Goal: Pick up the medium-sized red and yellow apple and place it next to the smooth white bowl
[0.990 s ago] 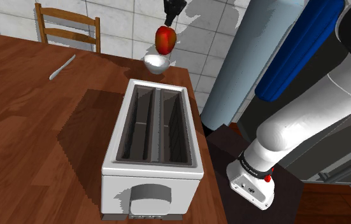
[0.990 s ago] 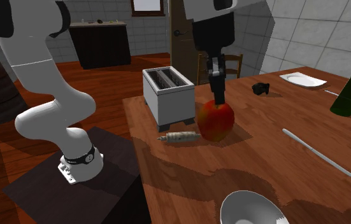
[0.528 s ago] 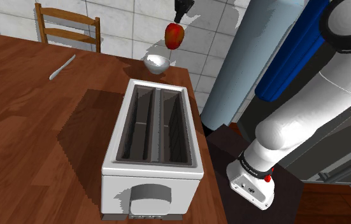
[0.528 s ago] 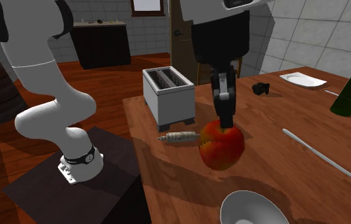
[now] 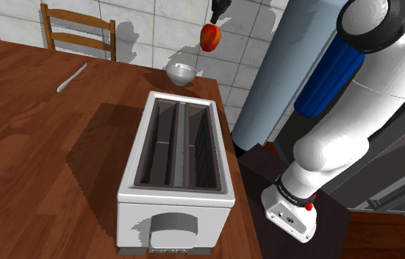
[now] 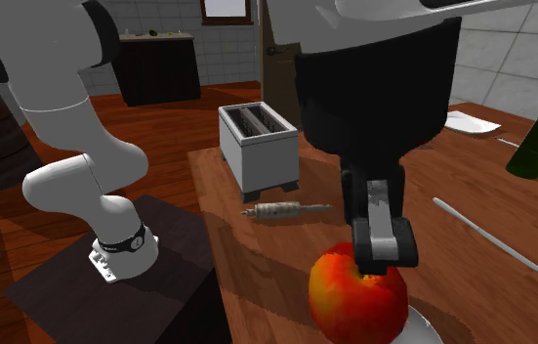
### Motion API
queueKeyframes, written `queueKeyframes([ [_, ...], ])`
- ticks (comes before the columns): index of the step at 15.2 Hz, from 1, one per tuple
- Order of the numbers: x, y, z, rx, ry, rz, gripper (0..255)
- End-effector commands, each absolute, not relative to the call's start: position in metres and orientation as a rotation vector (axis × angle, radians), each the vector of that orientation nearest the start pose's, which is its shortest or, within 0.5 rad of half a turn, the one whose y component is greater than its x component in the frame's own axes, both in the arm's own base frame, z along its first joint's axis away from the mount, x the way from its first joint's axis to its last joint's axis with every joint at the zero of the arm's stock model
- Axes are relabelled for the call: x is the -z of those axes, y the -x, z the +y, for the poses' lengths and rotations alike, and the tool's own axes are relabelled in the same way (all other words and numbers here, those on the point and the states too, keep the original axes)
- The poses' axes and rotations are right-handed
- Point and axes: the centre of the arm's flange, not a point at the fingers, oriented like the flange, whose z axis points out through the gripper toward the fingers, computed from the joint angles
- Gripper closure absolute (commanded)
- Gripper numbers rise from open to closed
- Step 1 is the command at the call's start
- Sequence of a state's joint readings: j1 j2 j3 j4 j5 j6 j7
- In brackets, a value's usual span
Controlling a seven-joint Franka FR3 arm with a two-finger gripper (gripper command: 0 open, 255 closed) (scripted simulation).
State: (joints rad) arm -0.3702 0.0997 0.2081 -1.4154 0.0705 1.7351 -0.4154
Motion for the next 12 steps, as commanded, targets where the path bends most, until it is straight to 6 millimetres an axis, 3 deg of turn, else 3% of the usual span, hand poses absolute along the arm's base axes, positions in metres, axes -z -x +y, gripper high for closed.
queueKeyframes([
  [1, -0.660, -0.604, -0.126, 0.372, 3.072, -0.381, 255],
  [5, -0.661, -0.622, -0.174, 0.372, 3.072, -0.381, 255],
  [12, -0.624, -0.622, -0.174, 0.372, 3.072, -0.381, 255],
])
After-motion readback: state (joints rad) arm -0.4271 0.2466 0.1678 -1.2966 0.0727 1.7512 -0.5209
